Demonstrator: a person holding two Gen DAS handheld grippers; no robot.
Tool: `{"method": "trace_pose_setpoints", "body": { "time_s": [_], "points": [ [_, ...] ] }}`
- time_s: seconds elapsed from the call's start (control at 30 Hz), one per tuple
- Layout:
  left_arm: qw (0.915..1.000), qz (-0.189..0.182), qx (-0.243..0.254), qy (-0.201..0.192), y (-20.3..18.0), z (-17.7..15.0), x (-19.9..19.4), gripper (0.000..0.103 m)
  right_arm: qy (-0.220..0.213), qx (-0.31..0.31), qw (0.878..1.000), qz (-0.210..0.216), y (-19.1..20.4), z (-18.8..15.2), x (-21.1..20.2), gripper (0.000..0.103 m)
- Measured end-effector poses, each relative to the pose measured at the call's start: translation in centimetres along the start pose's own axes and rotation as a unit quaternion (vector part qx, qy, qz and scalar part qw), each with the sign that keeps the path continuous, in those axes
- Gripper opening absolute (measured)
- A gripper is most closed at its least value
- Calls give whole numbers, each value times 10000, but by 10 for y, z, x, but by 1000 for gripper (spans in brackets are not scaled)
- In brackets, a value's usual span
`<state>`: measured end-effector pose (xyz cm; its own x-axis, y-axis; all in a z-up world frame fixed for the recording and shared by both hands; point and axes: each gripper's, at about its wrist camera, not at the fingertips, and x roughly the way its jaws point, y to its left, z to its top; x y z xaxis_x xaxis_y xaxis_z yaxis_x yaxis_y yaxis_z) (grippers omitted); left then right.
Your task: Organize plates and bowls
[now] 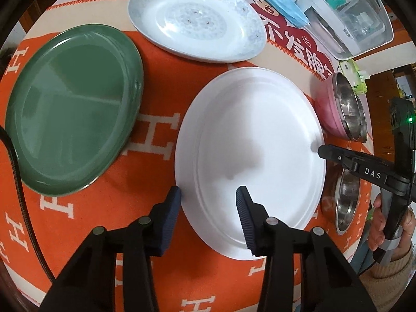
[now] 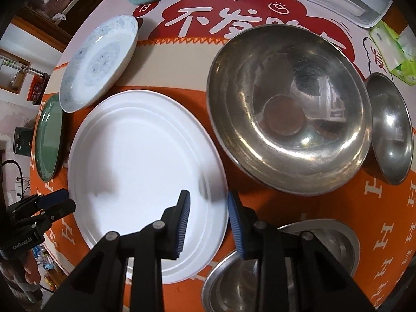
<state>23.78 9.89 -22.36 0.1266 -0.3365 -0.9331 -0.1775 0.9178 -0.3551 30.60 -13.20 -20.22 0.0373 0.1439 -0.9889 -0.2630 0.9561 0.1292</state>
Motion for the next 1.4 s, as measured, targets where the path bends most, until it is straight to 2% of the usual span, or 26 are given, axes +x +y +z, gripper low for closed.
{"method": "trace_pose_setpoints", "body": {
  "time_s": [0.13, 0.3, 0.33, 0.37, 0.43, 0.47, 0.53, 0.9, 1.13, 1.4],
  "points": [
    [9999, 124, -53, 39, 6, 5, 3, 42, 39, 62, 10000, 21, -3, 1, 1, 26],
    [9997, 111, -88, 174, 14, 5, 12, 40, 40, 68, 10000, 10, -2, 1, 1, 26],
    [9997, 52, -105, 232, 15, 5, 14, 37, 42, 71, 10000, 7, -2, 0, 1, 26],
    [9996, 14, -117, 265, 16, 5, 16, 29, 41, 75, 10000, 8, -1, 1, 1, 26],
    [9996, -30, -127, 269, 17, 5, 17, 22, 27, 78, 10000, 5, 0, 1, 2, 25],
    [9996, 3, -123, 260, 17, 5, 17, 20, 16, 62, 10000, -24, 1, 1, 2, 21],
    [9996, -10, -124, 234, 17, 4, 16, 19, 1, 36, 9999, -150, 2, -1, 2, 14],
    [9999, 106, -40, 8, 17, -3, -16, 18, -147, 223, 9996, 54, 0, -20, -12, 13],
    [9999, 135, 65, -37, 20, -23, -45, 18, -249, 368, 9989, 157, 8, -54, -42, 12],
    [9979, 287, 584, -25, 17, -77, -80, 18, -282, 467, 9983, 191, 32, -133, -69, 12]
  ]
}}
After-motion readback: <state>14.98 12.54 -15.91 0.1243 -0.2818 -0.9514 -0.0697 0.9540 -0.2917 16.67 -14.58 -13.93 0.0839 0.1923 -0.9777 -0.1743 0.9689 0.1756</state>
